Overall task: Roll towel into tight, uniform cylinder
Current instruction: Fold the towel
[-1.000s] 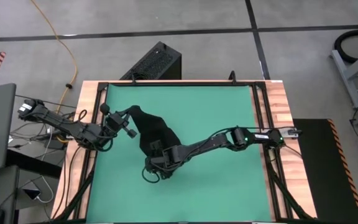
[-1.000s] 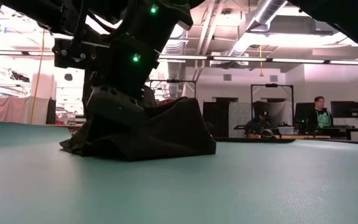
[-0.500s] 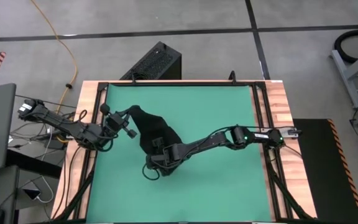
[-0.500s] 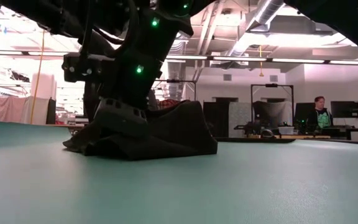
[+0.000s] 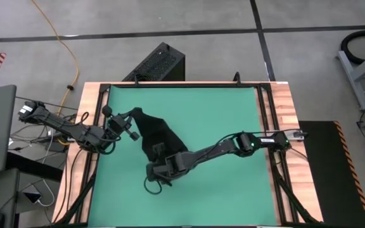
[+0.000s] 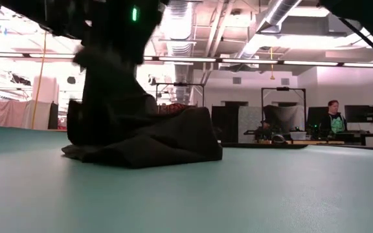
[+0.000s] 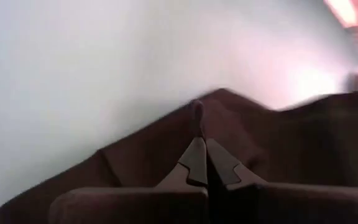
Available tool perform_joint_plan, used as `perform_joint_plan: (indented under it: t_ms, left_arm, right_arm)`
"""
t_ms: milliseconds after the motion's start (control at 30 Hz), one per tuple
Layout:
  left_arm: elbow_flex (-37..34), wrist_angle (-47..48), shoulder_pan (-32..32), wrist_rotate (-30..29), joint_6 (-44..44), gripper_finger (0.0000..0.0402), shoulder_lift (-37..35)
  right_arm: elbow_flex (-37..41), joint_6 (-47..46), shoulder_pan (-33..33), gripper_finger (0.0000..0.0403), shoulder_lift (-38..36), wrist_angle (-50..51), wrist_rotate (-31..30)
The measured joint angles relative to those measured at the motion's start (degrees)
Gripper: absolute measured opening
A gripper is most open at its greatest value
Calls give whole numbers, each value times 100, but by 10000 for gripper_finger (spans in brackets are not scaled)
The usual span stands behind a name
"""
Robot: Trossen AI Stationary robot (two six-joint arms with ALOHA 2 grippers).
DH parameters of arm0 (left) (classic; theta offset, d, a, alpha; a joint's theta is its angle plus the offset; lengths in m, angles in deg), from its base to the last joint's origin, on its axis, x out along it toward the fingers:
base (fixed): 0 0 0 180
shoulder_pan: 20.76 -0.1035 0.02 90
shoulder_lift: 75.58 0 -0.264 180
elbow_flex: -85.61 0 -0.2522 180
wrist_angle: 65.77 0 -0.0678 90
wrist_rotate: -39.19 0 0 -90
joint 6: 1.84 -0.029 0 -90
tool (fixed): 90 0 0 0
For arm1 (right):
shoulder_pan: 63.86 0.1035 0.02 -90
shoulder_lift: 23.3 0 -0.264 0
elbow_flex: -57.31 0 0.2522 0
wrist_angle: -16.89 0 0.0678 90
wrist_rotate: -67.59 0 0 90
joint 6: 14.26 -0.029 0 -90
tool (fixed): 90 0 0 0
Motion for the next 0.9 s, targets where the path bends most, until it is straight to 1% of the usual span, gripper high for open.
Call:
perform_joint_plan:
  t_ms: [33,67,133,200,333,467,533,600,700,733,833,900]
  left_arm:
    - [0,0,0,0,0,0,-2]
    - [0,-3,0,2,2,0,0]
    - [0,-11,0,4,73,0,-6]
    - [0,-12,20,43,225,0,-13]
    - [0,-11,77,465,648,0,-11]
    - [0,32,99,1143,1309,0,-11]
    - [0,28,99,1665,1741,0,-11]
    - [0,-4,99,2308,2201,0,-11]
    - [-2,-319,99,3055,2557,0,-9]
    - [-2,-467,100,3209,2574,0,-9]
    - [9,-878,101,3255,2331,0,-9]
    - [132,-897,101,2976,2002,0,-7]
  right_arm:
    - [-194,-36,74,4,-3,224,-184]
    - [-208,-78,148,4,-95,298,-370]
    - [14,-226,299,3,-463,445,-748]
    - [19,-722,397,3,-792,842,-1035]
    - [13,-1940,560,2,-1406,1754,-1662]
    - [17,-2971,716,1,-1844,2658,-2436]
    - [17,-3443,760,1,-2068,3169,-2733]
    - [17,-3825,765,1,-2249,3654,-2898]
    - [17,-4132,721,1,-2433,4299,-3103]
    - [21,-4214,703,1,-2468,4358,-3183]
    - [28,-3953,605,0,-2618,4318,-3324]
    - [23,-3839,503,0,-2699,4356,-3551]
